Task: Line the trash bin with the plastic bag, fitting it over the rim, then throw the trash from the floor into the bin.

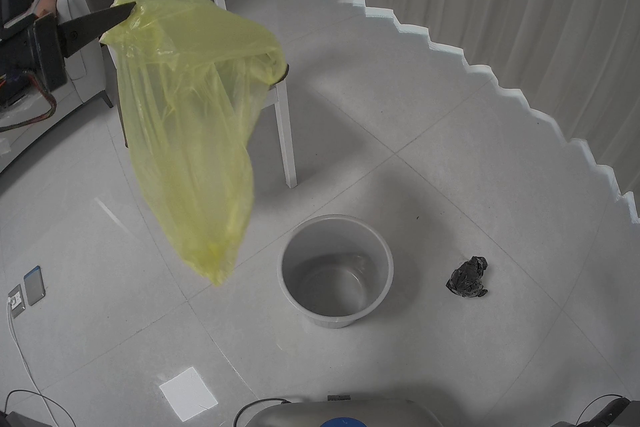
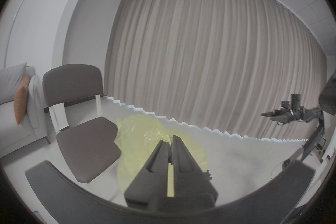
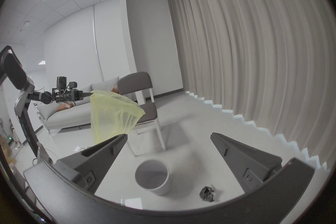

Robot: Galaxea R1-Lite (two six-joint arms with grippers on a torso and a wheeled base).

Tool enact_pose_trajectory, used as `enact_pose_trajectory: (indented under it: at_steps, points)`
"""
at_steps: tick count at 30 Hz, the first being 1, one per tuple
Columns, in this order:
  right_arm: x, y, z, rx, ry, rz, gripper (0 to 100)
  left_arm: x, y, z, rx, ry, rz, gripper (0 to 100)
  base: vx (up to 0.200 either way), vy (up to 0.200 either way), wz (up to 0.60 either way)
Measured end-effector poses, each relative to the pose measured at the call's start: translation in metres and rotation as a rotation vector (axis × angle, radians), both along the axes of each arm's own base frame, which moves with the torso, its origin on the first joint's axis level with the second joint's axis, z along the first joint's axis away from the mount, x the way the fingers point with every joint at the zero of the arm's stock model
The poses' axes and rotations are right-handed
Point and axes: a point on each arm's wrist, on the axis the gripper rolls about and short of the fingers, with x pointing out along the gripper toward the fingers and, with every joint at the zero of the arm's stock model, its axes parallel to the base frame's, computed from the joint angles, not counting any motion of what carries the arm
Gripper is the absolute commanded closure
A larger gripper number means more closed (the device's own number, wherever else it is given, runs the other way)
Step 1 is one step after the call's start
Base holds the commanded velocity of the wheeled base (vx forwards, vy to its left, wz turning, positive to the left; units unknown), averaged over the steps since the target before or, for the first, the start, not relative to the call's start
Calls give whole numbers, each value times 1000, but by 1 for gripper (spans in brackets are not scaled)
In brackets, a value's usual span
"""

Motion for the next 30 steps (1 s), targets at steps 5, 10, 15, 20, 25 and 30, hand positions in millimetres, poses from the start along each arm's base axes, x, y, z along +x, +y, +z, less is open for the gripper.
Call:
enact_pose_trajectory:
  at_steps: [5,10,15,20,25,30]
  points:
    - [8,3,8,-14,67,49,0,-17,-10,-9,65,15,-124,100,0,0,0]
    - [19,6,14,-21,91,67,0,-28,-18,-14,136,5,-209,100,0,0,0]
    - [35,9,16,-25,127,76,0,-36,-25,-22,232,14,-287,100,0,0,0]
    - [54,12,18,-29,158,82,0,-46,-29,-19,298,27,-355,100,0,0,0]
    - [74,19,18,-36,192,118,0,-54,-29,-5,302,-15,-388,100,0,0,0]
    - [93,30,9,-59,242,161,0,-59,-27,3,290,-49,-395,100,0,0,0]
